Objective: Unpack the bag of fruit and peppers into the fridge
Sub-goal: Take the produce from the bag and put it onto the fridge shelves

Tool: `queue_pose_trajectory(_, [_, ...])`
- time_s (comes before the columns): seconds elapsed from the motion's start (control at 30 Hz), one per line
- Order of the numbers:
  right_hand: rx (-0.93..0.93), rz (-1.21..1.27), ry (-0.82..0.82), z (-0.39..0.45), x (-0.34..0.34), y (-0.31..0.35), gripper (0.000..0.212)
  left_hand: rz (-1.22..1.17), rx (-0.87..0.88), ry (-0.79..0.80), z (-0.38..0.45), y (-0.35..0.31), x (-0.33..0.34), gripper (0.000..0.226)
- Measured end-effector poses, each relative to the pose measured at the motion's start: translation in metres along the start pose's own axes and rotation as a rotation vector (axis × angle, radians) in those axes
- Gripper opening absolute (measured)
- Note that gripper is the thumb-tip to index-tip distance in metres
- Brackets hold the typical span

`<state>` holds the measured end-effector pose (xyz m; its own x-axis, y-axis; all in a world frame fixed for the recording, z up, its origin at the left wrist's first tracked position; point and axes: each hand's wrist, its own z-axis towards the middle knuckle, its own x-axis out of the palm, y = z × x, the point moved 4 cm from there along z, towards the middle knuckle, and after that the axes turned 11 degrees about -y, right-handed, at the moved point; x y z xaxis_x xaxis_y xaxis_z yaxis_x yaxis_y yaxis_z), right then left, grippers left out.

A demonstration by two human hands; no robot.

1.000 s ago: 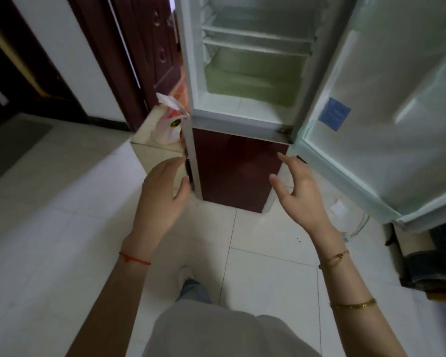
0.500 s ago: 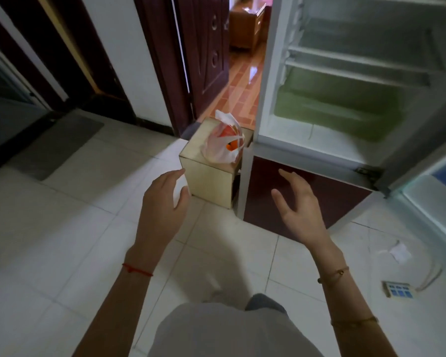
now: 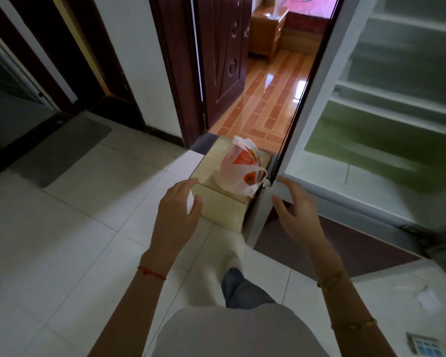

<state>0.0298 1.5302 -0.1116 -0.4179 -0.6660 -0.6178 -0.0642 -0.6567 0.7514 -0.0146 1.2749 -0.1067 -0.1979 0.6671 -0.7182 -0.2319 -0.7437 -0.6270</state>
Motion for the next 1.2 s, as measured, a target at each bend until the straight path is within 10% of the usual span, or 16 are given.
queue_pose_trajectory(0.4, [-0.089, -0.045, 0.093, 0.167, 0.07, -0.031, 0.04, -0.097, -0.031, 0.148, 0.134, 0.012, 0.112, 0.038])
queue_pose_trajectory(1.2, [0.236, 0.006, 0.003, 0.252, 0.178, -0.124, 0.037, -0.103, -0.127, 1.014, 0.159, 0.067, 0.386, 0.034])
